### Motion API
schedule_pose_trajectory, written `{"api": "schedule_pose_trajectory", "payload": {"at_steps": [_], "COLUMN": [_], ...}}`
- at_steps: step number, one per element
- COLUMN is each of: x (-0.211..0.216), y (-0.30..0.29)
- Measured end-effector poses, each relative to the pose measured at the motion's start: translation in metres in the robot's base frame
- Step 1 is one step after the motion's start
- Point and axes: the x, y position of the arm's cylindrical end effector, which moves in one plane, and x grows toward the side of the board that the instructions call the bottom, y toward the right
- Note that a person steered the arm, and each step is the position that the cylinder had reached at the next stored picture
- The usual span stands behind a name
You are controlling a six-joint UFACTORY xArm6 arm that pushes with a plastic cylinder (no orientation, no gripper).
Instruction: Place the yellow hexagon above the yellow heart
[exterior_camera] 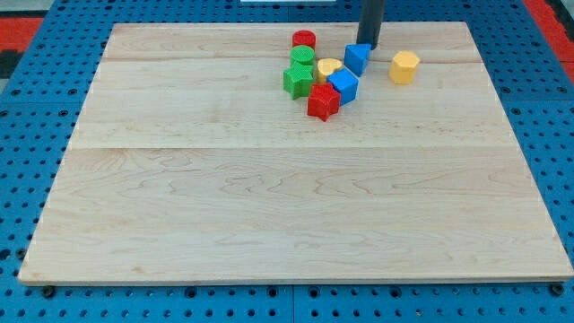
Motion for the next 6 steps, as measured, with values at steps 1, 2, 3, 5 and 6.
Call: {"api": "schedule_pose_trajectory", "payload": {"at_steps": [1,2,3,5,6], "x": [0.03,0.027,-0.005,0.012,0.028], "y": [-0.034,-0.029,-0.016,0.109,0.075]}}
